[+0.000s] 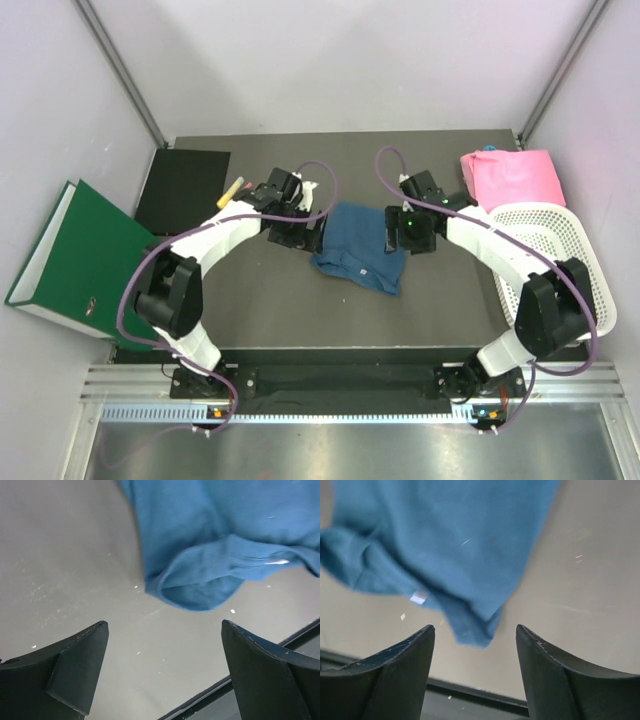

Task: Fold and stack the t-shirts
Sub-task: Flatten out the tshirt

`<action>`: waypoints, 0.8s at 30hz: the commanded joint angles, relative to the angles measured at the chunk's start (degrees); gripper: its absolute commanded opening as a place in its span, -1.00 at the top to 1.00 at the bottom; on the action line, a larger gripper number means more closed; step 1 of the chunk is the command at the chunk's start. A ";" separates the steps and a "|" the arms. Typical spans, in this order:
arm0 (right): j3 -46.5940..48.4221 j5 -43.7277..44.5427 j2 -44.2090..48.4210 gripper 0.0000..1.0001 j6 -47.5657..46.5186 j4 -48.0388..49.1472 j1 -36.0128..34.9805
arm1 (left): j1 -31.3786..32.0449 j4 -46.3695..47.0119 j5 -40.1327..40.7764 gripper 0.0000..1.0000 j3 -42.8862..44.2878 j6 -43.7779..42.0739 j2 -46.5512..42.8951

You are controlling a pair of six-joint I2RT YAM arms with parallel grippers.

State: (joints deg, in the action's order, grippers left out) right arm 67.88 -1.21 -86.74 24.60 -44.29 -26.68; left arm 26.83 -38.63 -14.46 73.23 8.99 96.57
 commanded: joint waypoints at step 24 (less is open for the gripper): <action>11.74 -5.38 -20.66 0.87 -5.96 1.67 -11.82 | -1.43 -2.50 17.97 -0.97 7.54 -0.12 -6.83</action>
State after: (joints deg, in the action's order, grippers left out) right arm 73.89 -9.28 -105.32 21.04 -41.50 -37.17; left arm 26.17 -40.95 -1.19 78.32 8.60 94.59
